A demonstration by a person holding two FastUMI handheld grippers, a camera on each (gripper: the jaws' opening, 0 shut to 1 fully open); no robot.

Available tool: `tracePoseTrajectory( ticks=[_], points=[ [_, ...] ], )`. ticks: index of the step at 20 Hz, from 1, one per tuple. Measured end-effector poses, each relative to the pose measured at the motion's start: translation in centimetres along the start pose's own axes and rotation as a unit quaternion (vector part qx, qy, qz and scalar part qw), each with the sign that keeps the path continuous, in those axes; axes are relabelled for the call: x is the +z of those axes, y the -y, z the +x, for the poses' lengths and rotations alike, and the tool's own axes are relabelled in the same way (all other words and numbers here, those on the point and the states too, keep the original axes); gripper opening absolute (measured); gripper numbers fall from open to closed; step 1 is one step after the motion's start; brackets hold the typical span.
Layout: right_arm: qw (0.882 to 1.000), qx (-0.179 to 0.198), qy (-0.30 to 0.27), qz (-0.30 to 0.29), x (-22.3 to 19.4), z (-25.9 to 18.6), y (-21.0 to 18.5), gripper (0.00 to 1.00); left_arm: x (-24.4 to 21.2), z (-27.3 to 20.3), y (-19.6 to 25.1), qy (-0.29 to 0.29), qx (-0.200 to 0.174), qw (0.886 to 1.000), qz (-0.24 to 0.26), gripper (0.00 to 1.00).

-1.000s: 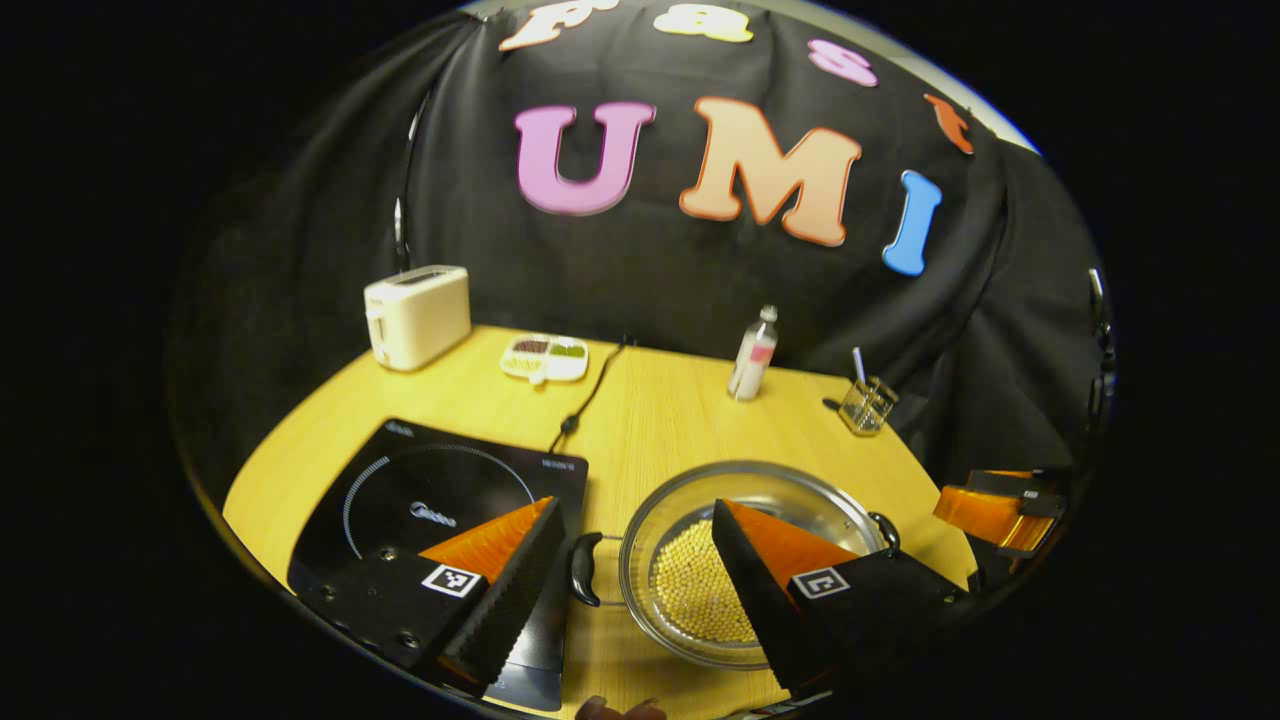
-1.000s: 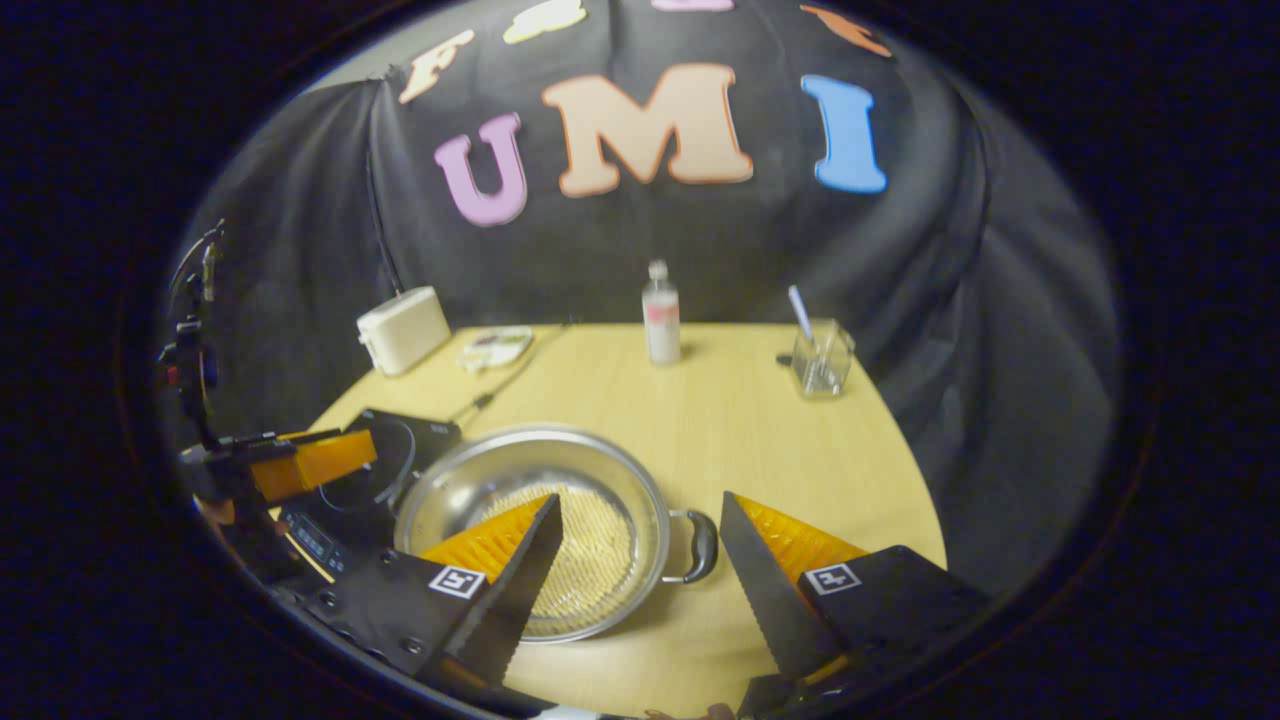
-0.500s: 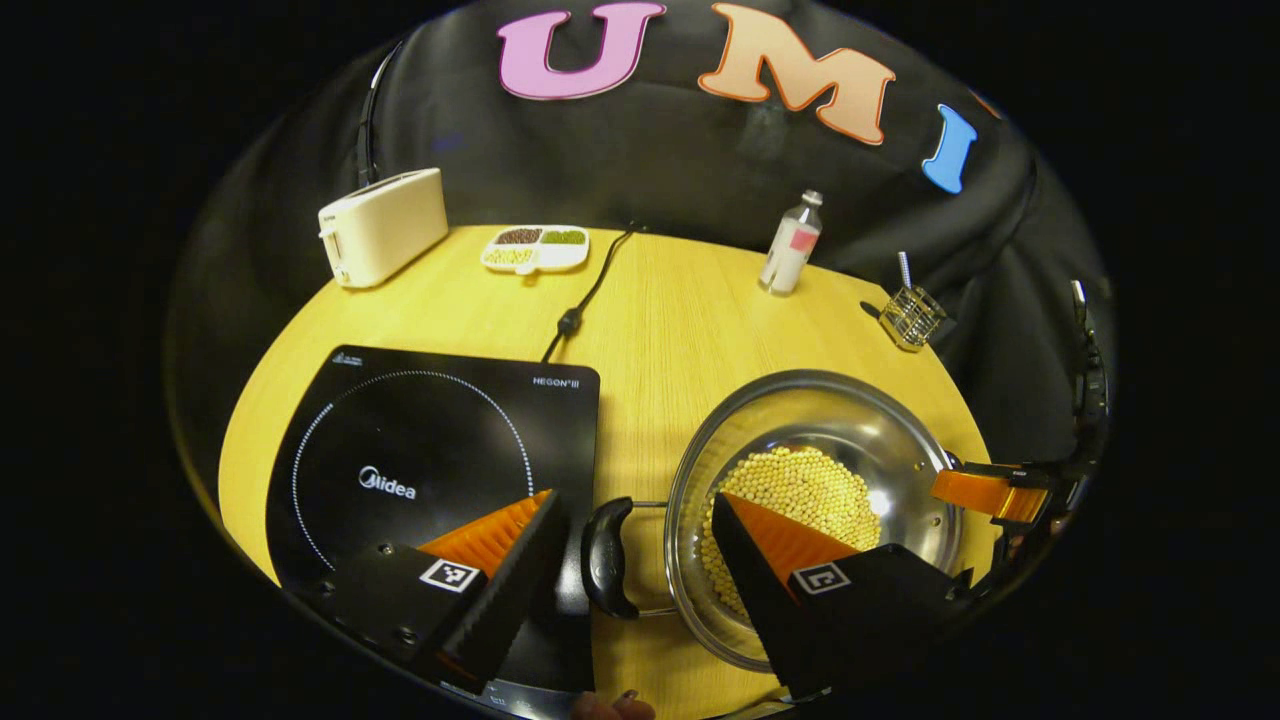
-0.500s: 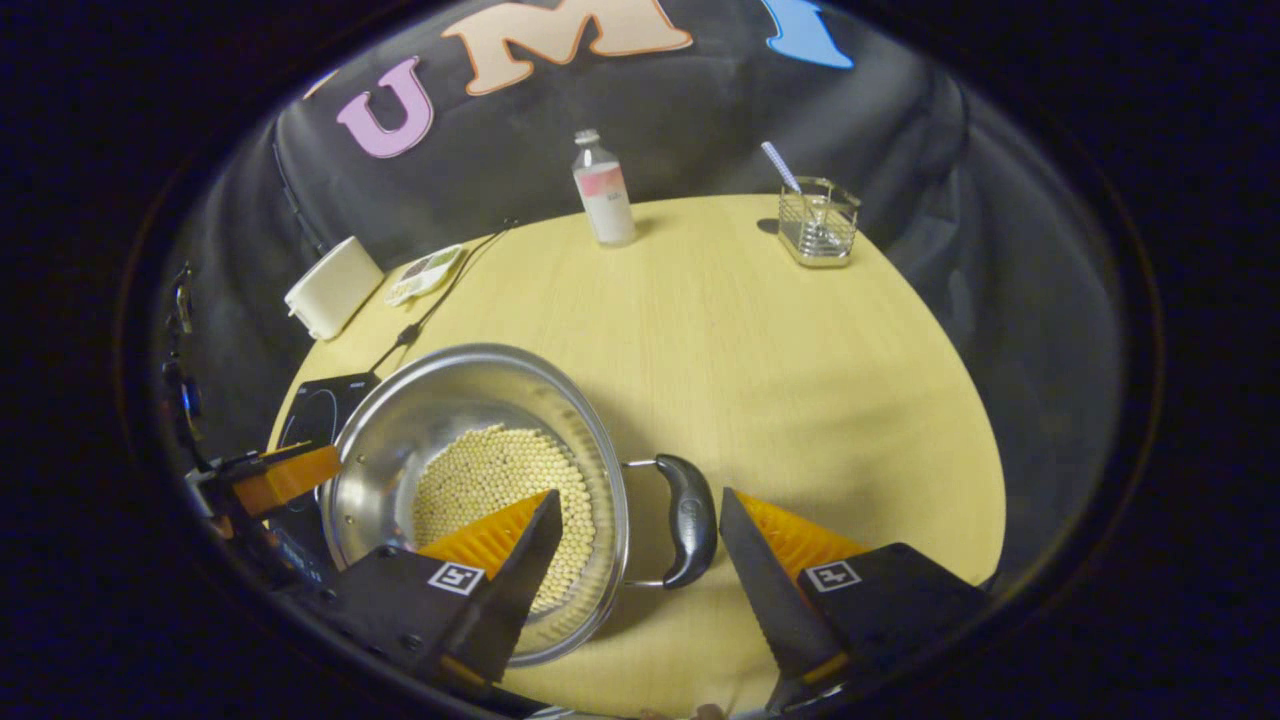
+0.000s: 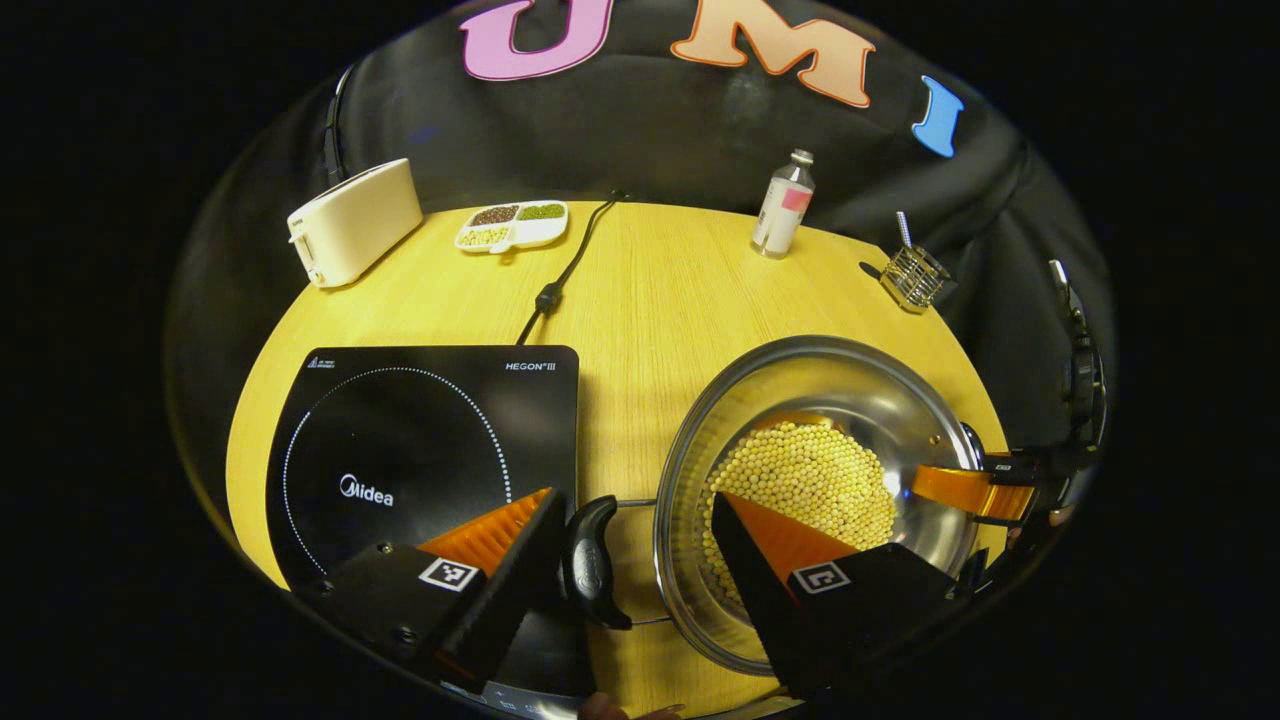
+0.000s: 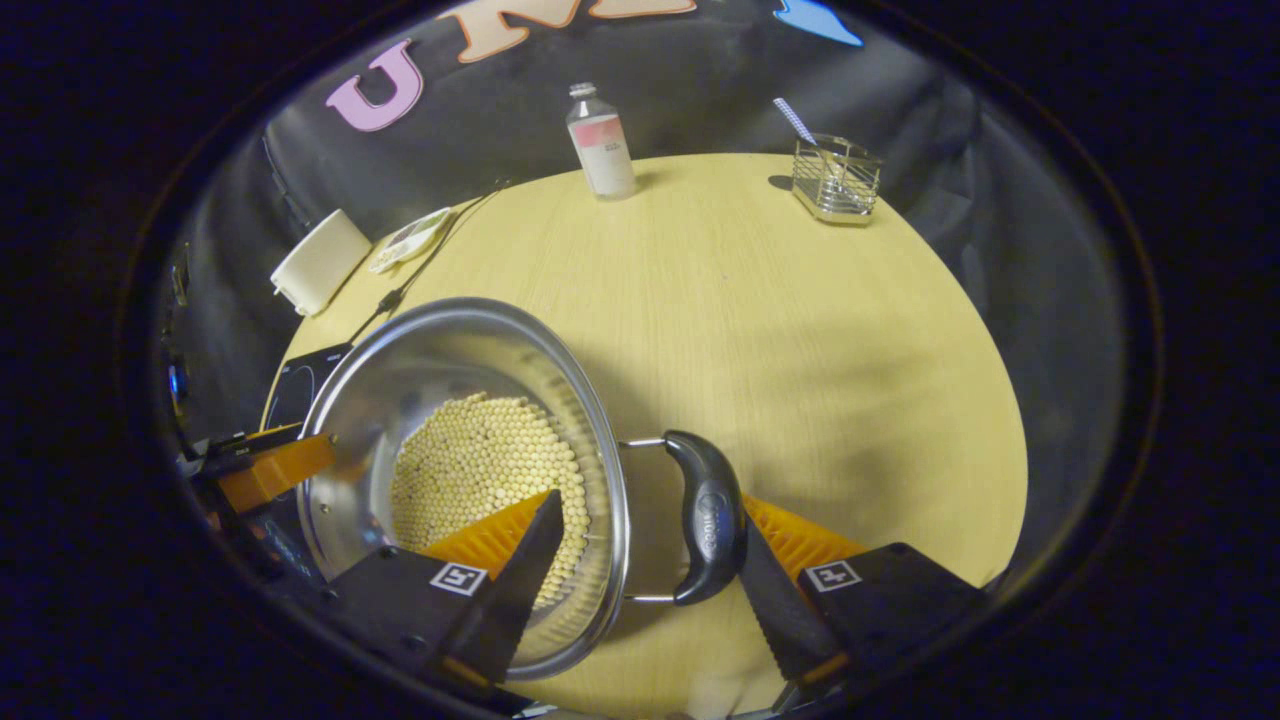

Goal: First push the handle of the pot to place it horizontally, then grasp the pot with both hands and set it on the induction cooktop.

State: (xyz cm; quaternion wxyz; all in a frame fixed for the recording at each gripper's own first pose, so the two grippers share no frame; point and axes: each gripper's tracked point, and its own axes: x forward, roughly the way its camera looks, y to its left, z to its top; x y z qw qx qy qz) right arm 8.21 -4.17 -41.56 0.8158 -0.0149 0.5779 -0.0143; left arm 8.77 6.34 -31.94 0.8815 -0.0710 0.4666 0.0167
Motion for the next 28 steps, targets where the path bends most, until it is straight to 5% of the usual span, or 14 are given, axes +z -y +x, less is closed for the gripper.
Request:
tracePoseTrajectory(
  ticks=[5,6,14,17,21,22,28],
  points=[
    [1.0,-0.007,-0.006,-0.001,0.1,0.5,0.9,0.88,0.5,0.4,0.3,0.001,-0.005,1.0,0.004,1.0],
    [1.0,-0.008,-0.011,-0.002,-0.1,0.5,1.1,0.95,0.7,0.5,0.3,0.005,-0.006,1.0,-0.001,0.98],
    [0.999,-0.01,-0.03,-0.007,-0.7,1.5,1.4,0.95,0.5,0.8,-0.7,-0.005,0.0,1.0,0.013,0.93],
    [0.999,-0.005,-0.036,-0.016,-1.1,1.7,1.3,0.88,0.1,0.7,-2.4,-0.022,0.031,0.999,0.024,0.94],
    [0.999,-0.003,-0.034,-0.015,-1.1,2.0,1.3,0.93,-0.1,0.7,-2.2,-0.02,0.036,0.999,0.026,0.99],
    [0.999,-0.002,-0.035,-0.014,-1.2,2.1,1.3,0.87,0.0,0.8,-2.1,-0.019,0.037,0.999,0.025,1.0],
    [0.999,0.001,-0.03,-0.031,-1.1,1.8,1.7,0.87,-0.4,1.0,0.3,-0.023,0.028,0.998,0.051,1.0]
  ],
)
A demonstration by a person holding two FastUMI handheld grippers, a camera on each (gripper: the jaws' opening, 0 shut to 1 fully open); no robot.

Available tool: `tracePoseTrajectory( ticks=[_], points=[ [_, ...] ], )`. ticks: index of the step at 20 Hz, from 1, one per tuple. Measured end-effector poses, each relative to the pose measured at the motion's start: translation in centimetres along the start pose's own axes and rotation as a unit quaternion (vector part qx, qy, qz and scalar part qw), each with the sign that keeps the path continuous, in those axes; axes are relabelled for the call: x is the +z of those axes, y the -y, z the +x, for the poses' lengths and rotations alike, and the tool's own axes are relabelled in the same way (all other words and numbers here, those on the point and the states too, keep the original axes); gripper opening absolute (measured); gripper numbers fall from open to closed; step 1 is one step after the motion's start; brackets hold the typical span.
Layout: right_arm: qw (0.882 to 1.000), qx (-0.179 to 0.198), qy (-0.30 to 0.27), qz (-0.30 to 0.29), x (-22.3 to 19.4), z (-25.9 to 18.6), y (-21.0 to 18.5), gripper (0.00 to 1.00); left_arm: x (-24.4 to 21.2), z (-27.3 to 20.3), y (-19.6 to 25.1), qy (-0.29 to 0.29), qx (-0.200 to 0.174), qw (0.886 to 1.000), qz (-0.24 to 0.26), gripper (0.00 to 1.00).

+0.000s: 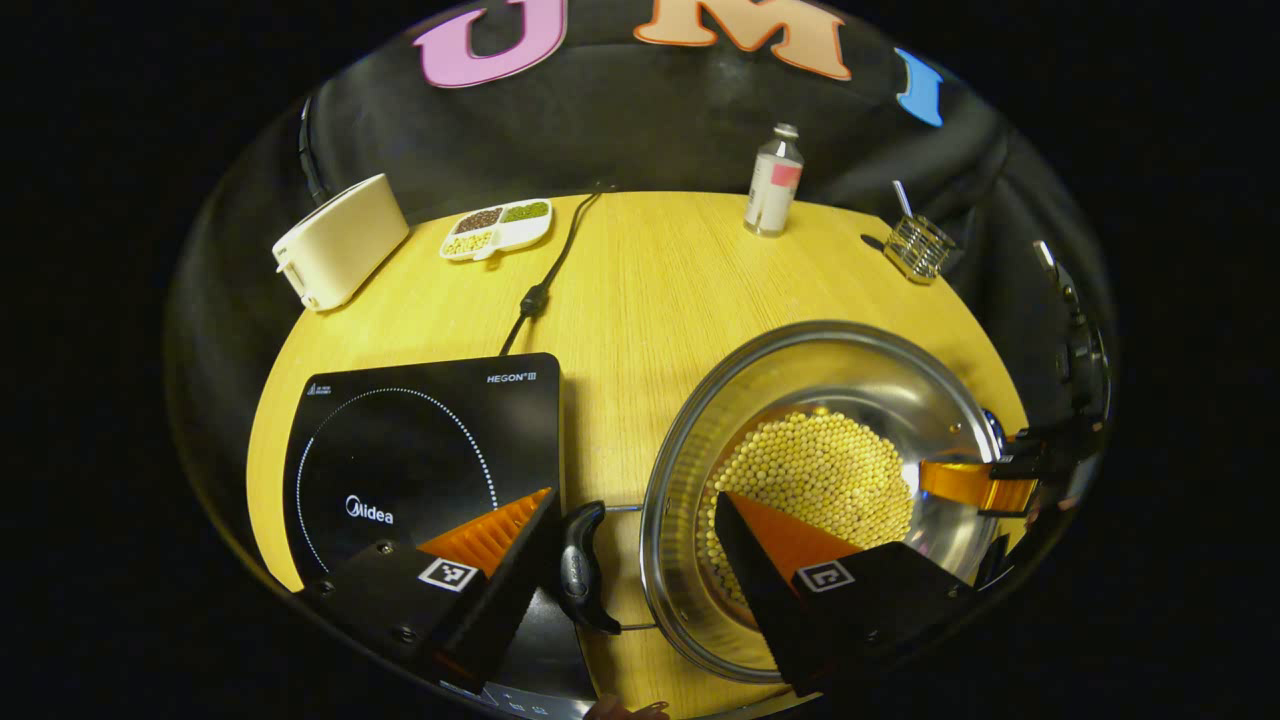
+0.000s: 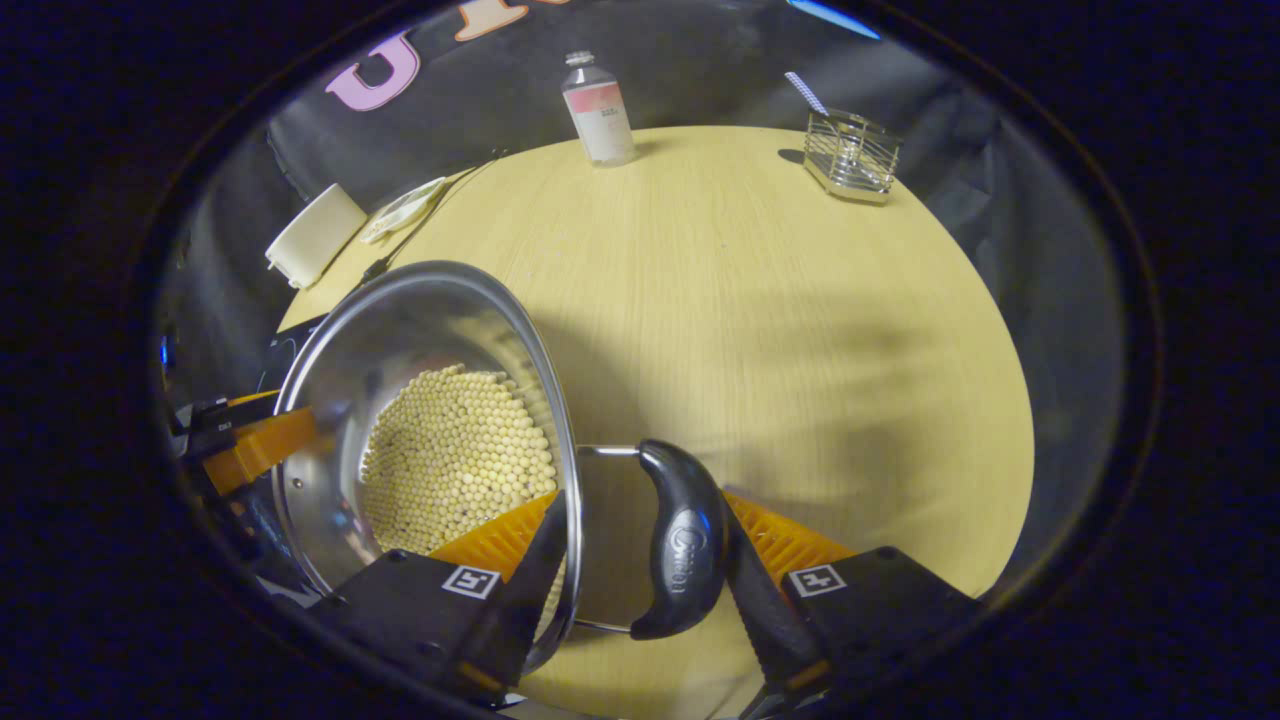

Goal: First push the handle of the pot to place it horizontally, then grasp the pot with both hands and set it on the induction cooktop.

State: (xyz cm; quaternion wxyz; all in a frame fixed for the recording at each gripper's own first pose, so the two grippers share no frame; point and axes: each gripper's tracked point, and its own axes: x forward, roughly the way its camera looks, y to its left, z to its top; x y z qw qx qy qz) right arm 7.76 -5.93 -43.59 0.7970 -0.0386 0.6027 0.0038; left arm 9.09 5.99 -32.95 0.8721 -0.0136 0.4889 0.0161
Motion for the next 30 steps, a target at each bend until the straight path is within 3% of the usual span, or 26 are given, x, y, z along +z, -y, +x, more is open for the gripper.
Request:
tracePoseTrajectory(
  ticks=[5,6,7,9,10,13,19,23,24,27,28,29,30],
  points=[
    [1.0,-0.011,0.007,0.001,0.2,-0.6,1.9,0.89,-2.1,0.6,2.7,-0.032,-0.044,0.997,-0.051,0.97],
    [1.0,-0.011,0.008,0.002,-0.2,-0.6,1.8,0.79,-2.1,0.8,2.5,-0.031,-0.04,0.998,-0.047,0.98],
    [1.0,-0.014,0.01,-0.007,-0.1,-0.9,1.8,0.75,-2.0,0.9,2.2,-0.027,-0.035,0.998,-0.043,0.98],
    [1.0,-0.019,0.011,-0.01,-0.3,-0.7,1.9,0.74,-2.0,1.1,1.8,-0.023,-0.026,0.998,-0.043,0.95],
    [1.0,-0.016,0.01,-0.003,-0.3,-0.7,1.8,0.78,-2.1,1.3,1.2,-0.021,-0.017,0.999,-0.043,0.94],
    [1.0,-0.005,0.005,0.023,-0.6,-1.1,1.7,0.67,-1.8,1.3,1.2,-0.019,-0.023,0.999,-0.041,0.74],
    [1.0,-0.014,0.019,0.017,-0.2,-1.6,1.7,0.6,-1.9,1.2,1.3,-0.017,-0.034,0.998,-0.05,0.7],
    [0.999,-0.015,0.024,0.02,0.1,-2.3,1.6,0.6,-1.1,0.6,1.1,-0.009,-0.034,0.999,-0.037,0.7],
    [0.999,-0.015,0.027,0.02,0.2,-2.7,1.5,0.65,-1.0,0.2,1.1,-0.009,-0.035,0.999,-0.038,0.68],
    [0.999,-0.015,0.032,0.019,0.8,-4.1,1.1,0.65,-0.3,-1.1,0.9,-0.007,-0.034,0.999,-0.039,0.7],
    [0.999,-0.015,0.034,0.02,1.0,-4.5,0.9,0.6,-0.1,-1.7,0.7,-0.007,-0.034,0.999,-0.039,0.68],
    [0.999,-0.013,0.033,0.022,0.9,-5.1,0.6,0.65,-0.1,-2.4,0.5,-0.01,-0.031,0.999,-0.038,0.7],
    [0.999,-0.01,0.033,0.022,0.9,-5.6,0.3,0.6,0.0,-3.0,0.3,-0.011,-0.029,0.999,-0.036,0.67]
  ],
)
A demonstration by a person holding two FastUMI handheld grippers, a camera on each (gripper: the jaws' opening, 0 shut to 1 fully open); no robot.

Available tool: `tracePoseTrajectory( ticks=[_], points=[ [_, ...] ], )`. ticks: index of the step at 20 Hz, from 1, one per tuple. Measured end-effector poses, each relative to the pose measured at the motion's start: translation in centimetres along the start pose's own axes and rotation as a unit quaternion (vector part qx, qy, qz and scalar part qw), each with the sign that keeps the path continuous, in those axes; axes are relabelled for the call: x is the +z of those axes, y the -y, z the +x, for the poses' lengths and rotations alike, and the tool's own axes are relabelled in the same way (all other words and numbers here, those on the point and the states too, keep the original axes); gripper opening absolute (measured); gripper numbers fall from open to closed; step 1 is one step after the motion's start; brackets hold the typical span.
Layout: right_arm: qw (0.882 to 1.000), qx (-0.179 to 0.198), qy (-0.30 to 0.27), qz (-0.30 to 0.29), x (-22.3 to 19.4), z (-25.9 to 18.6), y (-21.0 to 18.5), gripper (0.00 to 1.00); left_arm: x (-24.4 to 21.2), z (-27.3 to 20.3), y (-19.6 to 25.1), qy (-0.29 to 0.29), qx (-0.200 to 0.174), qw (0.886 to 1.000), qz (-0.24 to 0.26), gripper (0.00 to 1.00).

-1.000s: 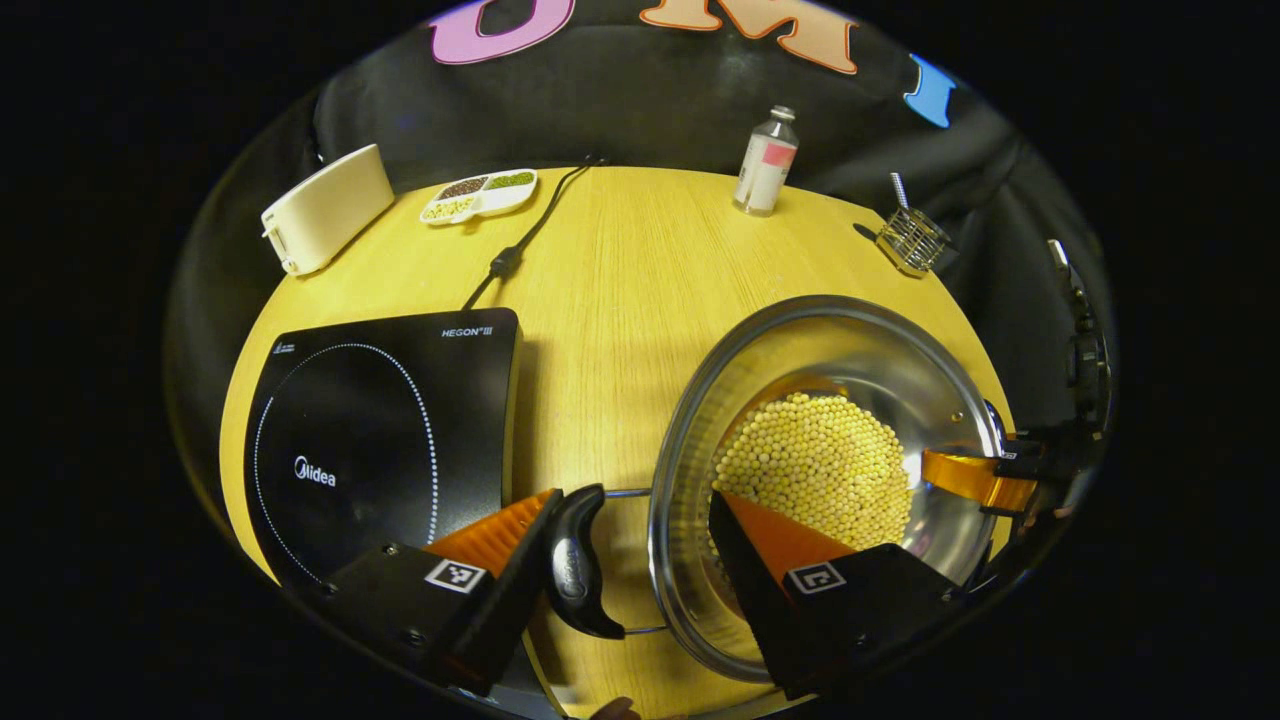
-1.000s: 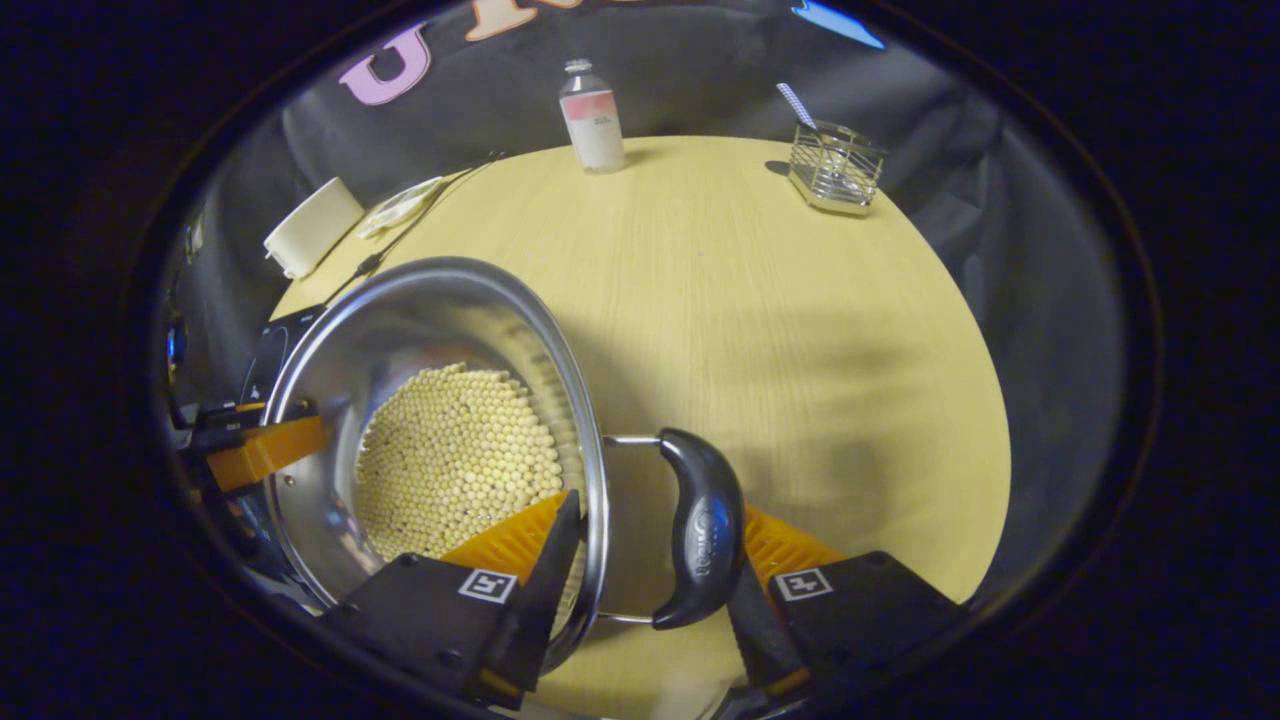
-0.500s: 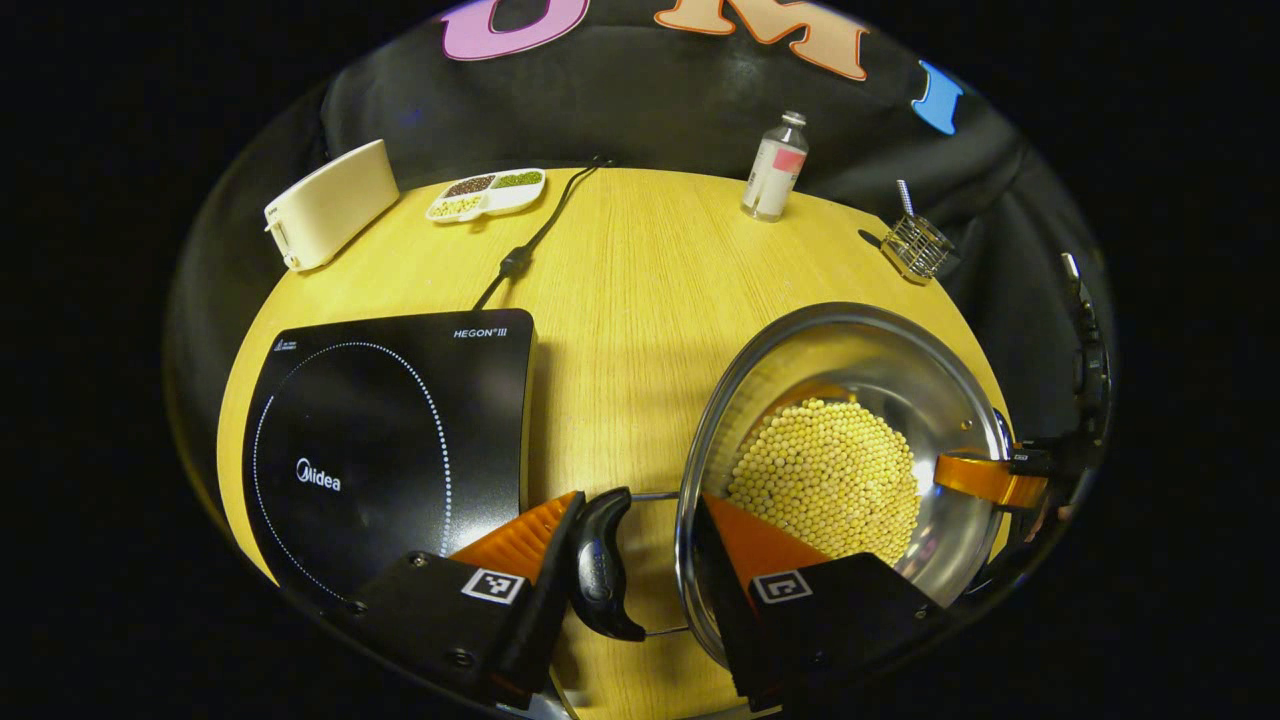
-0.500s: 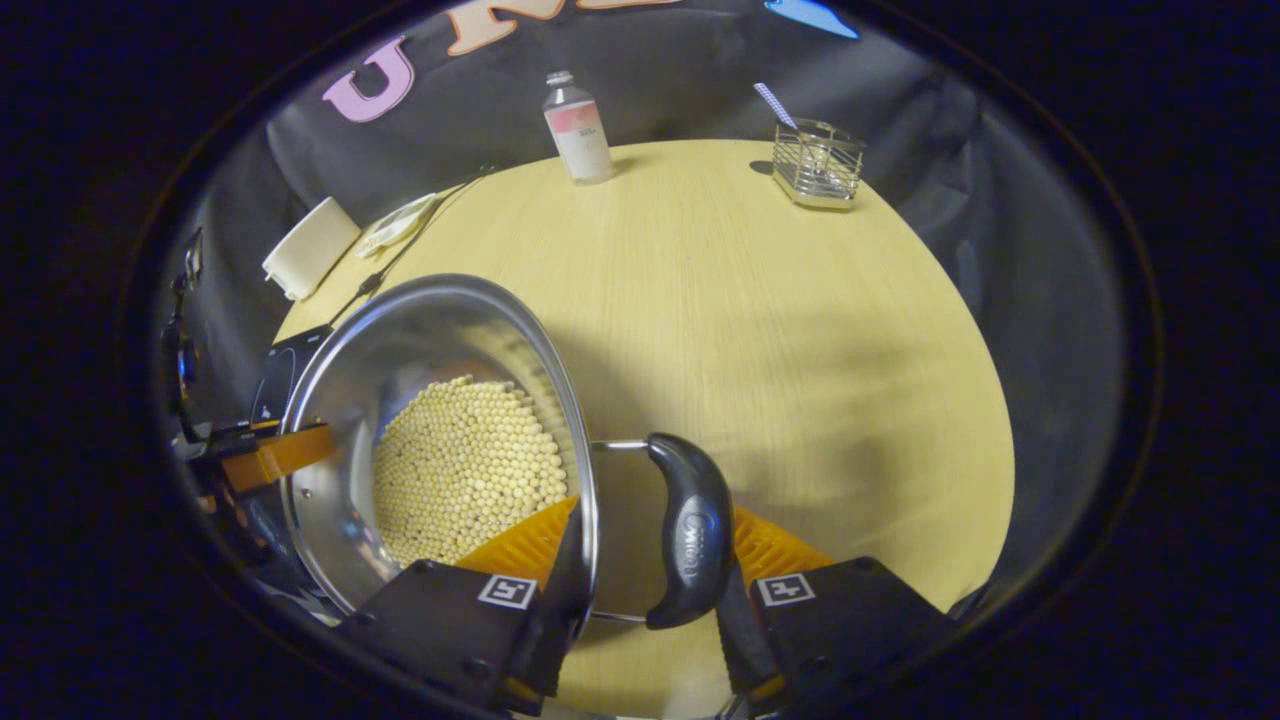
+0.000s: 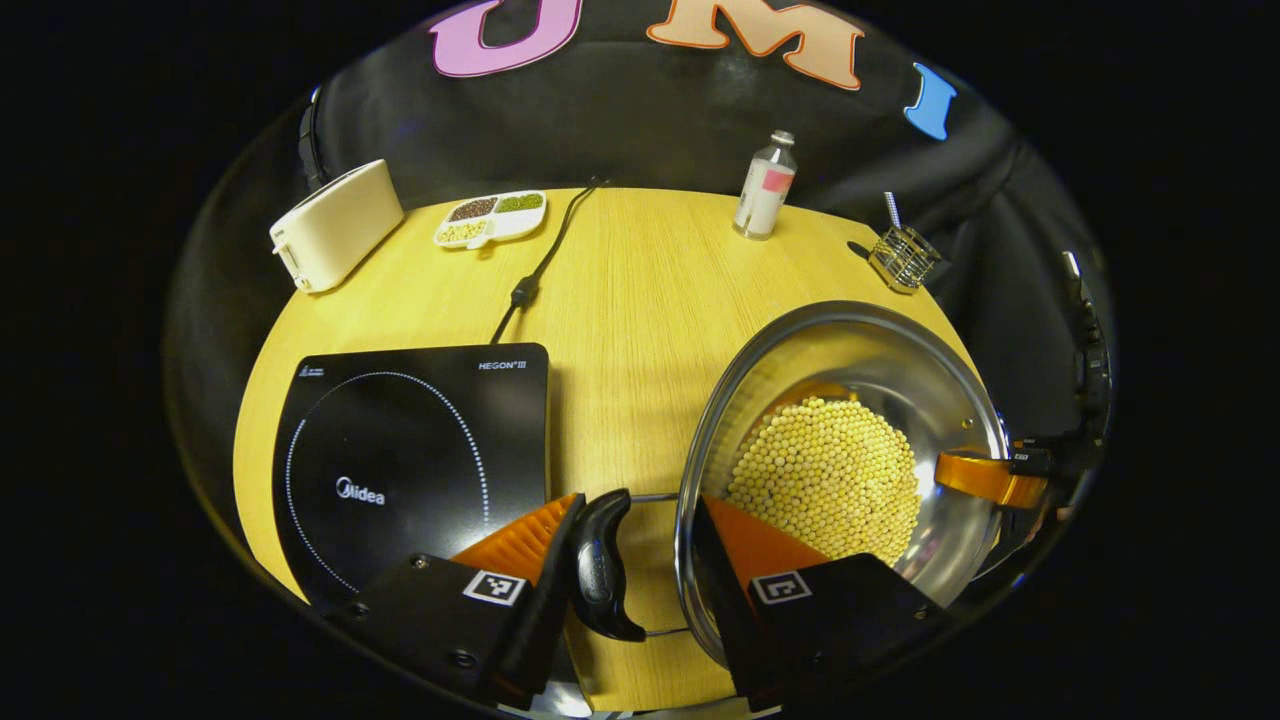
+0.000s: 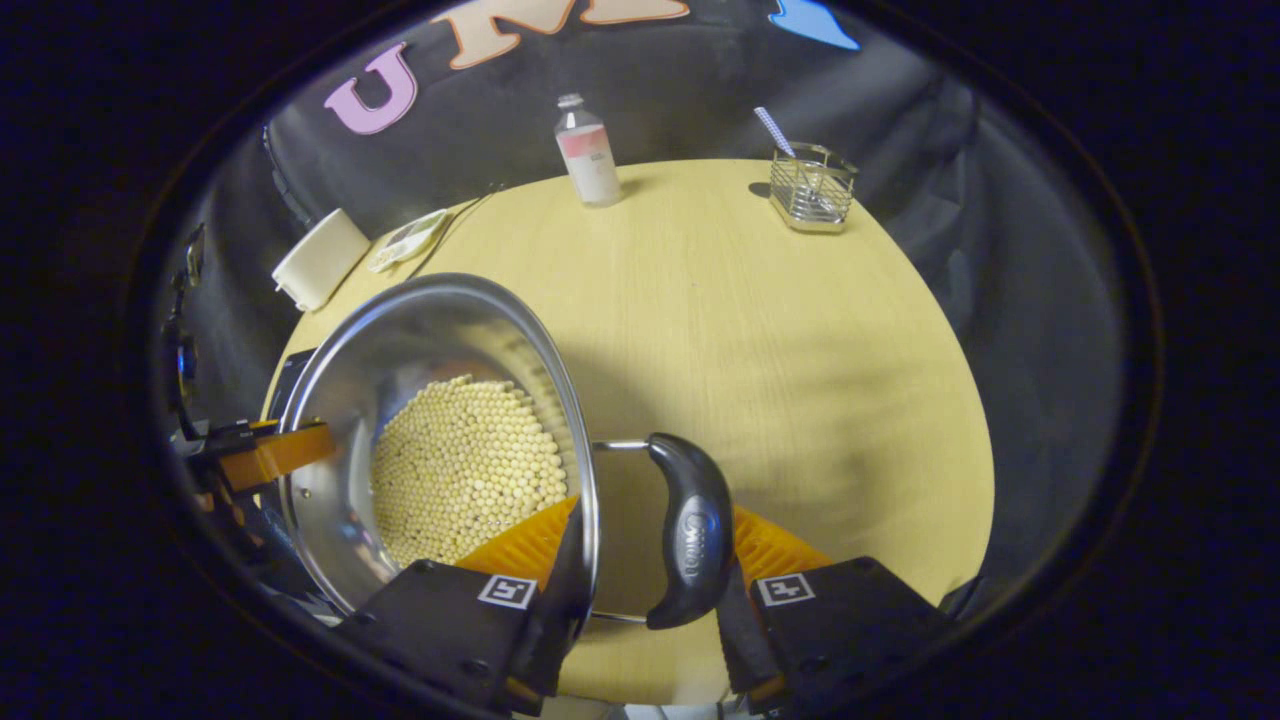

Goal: First push the handle of the pot to place it horizontally, then grasp the pot with both hands and set it on the induction cooktop.

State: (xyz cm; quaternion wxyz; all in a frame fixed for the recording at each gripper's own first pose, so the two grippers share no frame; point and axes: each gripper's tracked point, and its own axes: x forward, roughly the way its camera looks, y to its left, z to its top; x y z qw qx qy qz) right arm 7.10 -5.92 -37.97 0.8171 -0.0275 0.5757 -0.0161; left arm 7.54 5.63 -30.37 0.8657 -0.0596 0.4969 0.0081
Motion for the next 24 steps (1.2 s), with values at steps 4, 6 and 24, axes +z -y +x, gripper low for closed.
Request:
tracePoseTrajectory(
  ticks=[4,6,24],
  points=[
    [1.0,0.007,0.006,-0.006,0.3,-2.3,-1.2,0.65,0.2,-2.9,-0.7,0.008,0.007,1.0,-0.005,0.67],
    [1.0,0.01,0.01,-0.012,0.6,-3.2,-2.2,0.65,0.2,-4.2,-1.3,0.012,0.01,1.0,-0.011,0.67],
    [1.0,0.017,0.003,-0.015,-1.4,-1.9,-24.2,0.6,-0.7,-8.0,-22.5,-0.026,0.023,0.999,-0.023,0.69]
  ],
)
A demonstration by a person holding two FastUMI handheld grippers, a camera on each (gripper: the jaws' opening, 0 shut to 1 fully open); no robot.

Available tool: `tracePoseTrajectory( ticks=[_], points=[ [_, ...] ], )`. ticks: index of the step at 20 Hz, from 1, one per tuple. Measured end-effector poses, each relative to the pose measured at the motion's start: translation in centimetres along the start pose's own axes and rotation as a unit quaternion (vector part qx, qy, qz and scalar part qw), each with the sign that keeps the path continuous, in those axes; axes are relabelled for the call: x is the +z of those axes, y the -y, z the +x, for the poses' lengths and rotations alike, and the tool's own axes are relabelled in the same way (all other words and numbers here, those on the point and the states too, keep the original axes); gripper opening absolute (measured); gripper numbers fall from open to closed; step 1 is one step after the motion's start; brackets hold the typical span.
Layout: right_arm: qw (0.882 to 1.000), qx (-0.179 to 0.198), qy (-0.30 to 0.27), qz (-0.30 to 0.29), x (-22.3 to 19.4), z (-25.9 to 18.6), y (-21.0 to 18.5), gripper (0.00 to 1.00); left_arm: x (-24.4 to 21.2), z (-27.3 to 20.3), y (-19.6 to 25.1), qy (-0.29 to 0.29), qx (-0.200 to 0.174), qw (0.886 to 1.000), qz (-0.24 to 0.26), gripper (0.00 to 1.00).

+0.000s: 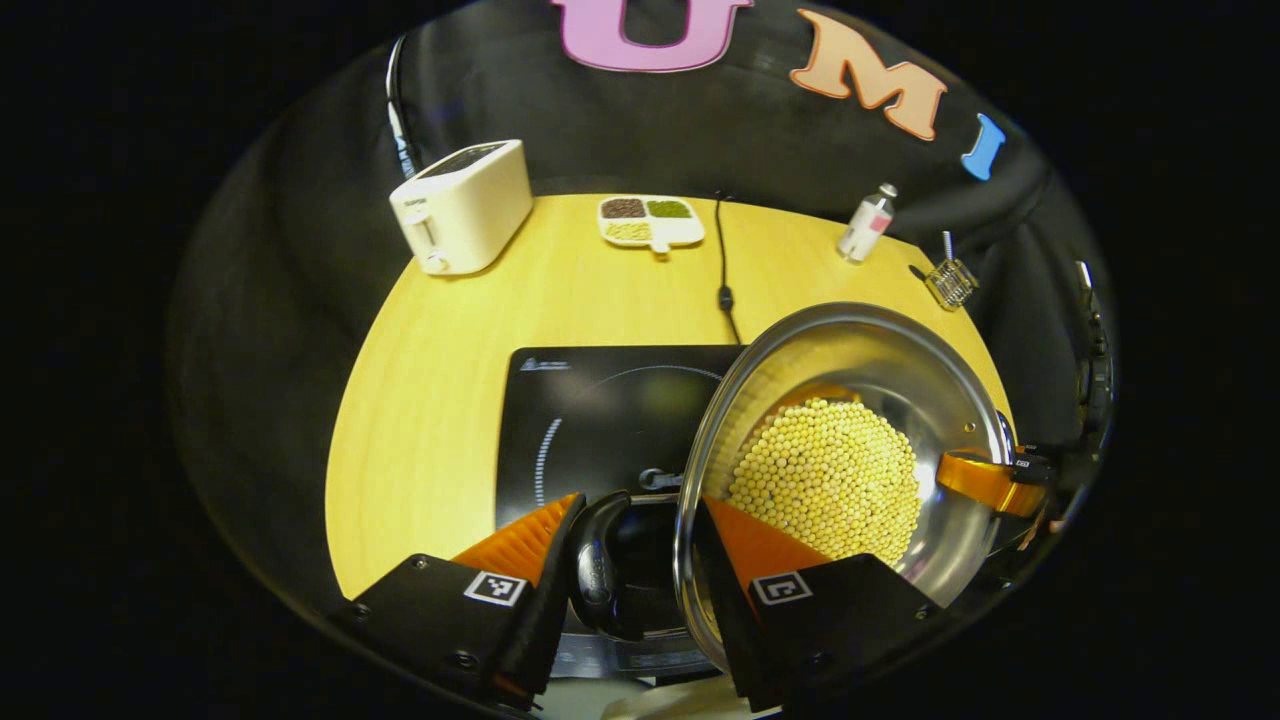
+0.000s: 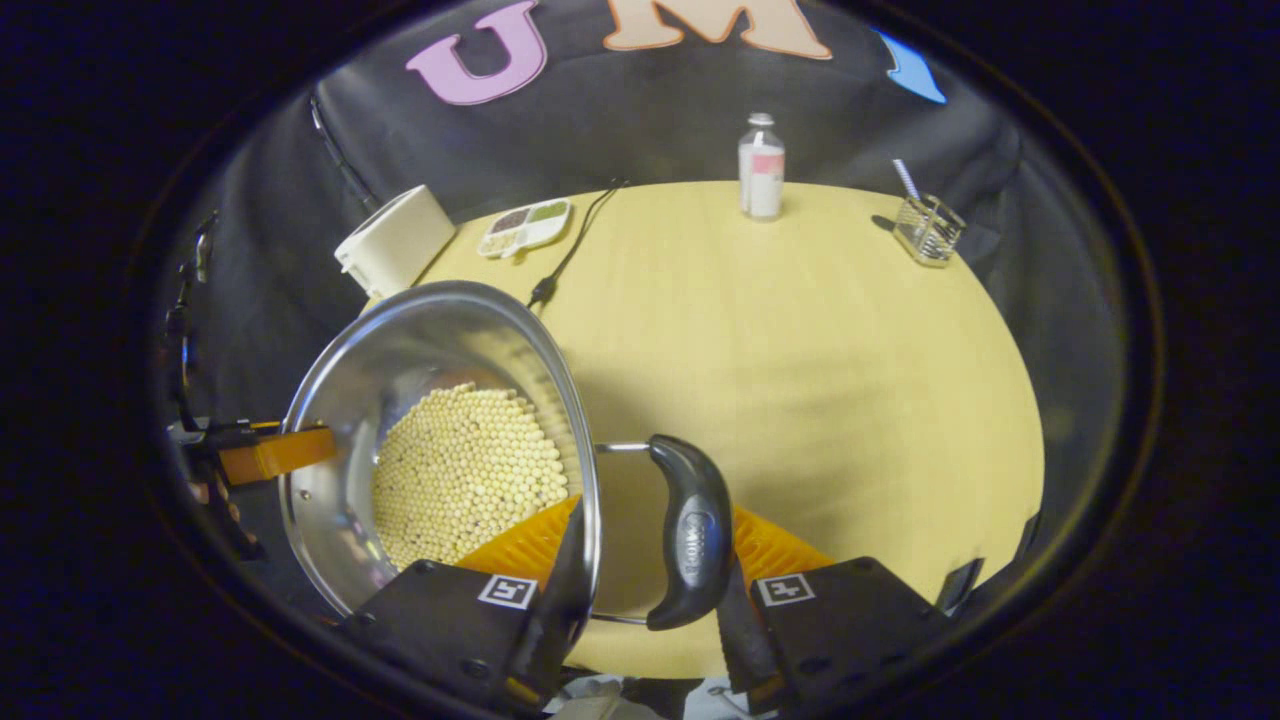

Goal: First push the handle of the pot to place it horizontally, then grasp the pot with both hands and set it on the induction cooktop.

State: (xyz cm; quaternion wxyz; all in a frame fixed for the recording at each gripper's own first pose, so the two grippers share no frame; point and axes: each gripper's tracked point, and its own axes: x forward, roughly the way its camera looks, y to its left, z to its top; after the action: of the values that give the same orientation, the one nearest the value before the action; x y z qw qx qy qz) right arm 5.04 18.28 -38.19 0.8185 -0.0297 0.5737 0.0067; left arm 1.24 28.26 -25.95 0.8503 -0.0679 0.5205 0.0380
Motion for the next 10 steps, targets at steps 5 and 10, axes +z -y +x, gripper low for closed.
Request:
tracePoseTrajectory(
  ticks=[5,10],
  points=[
    [1.0,0.007,-0.021,-0.013,-0.7,2.8,-5.0,0.65,-1.4,1.1,-5.1,-0.028,0.007,0.999,-0.019,0.69],
    [1.0,0.004,-0.025,-0.016,-0.2,4.0,-7.0,0.6,-0.8,1.8,-7.3,-0.03,0.008,0.999,-0.02,0.68]
  ],
)
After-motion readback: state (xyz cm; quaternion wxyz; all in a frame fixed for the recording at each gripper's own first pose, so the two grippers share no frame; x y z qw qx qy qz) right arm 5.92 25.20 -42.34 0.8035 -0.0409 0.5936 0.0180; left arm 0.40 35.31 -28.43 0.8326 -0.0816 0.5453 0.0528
